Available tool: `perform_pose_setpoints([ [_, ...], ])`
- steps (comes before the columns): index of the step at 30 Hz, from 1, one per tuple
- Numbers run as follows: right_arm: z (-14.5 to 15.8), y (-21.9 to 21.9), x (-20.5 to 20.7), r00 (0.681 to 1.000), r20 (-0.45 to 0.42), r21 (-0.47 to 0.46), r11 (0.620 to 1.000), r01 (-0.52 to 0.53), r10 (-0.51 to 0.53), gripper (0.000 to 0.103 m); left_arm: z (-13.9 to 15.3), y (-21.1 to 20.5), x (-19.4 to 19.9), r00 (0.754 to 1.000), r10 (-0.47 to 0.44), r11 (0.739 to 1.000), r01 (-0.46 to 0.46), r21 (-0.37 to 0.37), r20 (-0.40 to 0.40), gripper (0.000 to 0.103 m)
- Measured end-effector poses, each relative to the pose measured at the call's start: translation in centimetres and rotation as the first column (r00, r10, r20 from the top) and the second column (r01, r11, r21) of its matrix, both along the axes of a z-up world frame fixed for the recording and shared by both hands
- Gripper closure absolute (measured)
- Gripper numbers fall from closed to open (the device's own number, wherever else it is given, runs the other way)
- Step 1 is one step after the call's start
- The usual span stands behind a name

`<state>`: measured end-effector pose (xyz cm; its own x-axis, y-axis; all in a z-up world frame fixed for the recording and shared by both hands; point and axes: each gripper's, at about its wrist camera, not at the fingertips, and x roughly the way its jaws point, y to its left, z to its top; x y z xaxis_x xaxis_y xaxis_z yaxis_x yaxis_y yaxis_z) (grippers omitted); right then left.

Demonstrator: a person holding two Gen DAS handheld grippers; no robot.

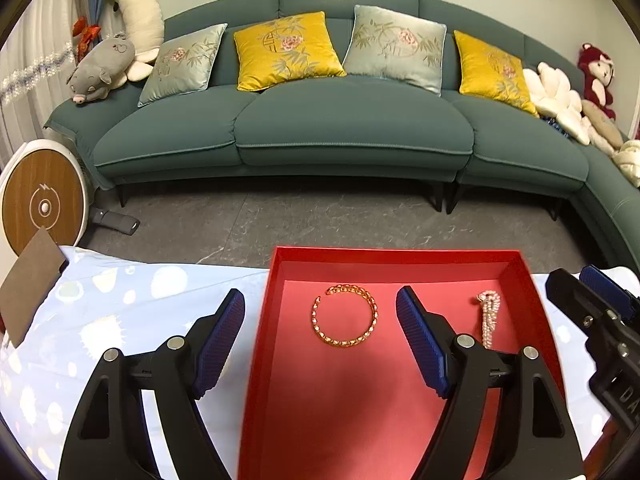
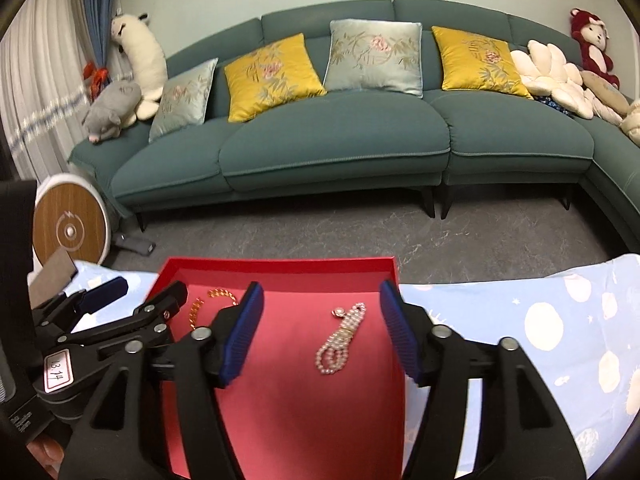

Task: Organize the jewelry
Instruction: 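Carry the bangle and pearl necklace into the red box and open both tools, then move both open tools back over the remaining jewelry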

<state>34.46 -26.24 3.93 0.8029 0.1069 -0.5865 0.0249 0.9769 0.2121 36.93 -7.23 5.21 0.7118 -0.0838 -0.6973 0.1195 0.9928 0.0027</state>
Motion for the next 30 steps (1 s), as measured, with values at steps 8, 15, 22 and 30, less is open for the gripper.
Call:
perform_pose_setpoints([
  [8, 4.5, -2.1, -8.4, 0.996, 0.089, 0.056, 0.998, -0.026, 0.021, 0.042, 4.3, 3.9, -7.9, 0.996, -0.006, 1.000, 0.007, -0.019, 0.088, 0.028],
  [15, 7.2, -2.4, -17.3, 0.993, 0.114, 0.077, 0.996, -0.052, 0.043, 0.042, 5.5, 7.2, -15.9, 0.997, -0.016, 1.000, 0.018, -0.017, 0.076, 0.028],
  [22, 5.6, 0.5, -24.7, 0.995, 0.083, 0.011, 0.998, -0.059, 0.058, 0.042, 3.1, 9.6, -22.8, 1.000, -0.029, 0.999, 0.029, -0.045, 0.003, 0.028],
  [30, 1.0, 2.2, -29.8, 0.996, -0.005, -0.047, 0.995, -0.085, 0.085, 0.042, -1.1, 9.7, -27.3, 0.996, -0.063, 0.998, 0.063, -0.009, -0.061, 0.028],
])
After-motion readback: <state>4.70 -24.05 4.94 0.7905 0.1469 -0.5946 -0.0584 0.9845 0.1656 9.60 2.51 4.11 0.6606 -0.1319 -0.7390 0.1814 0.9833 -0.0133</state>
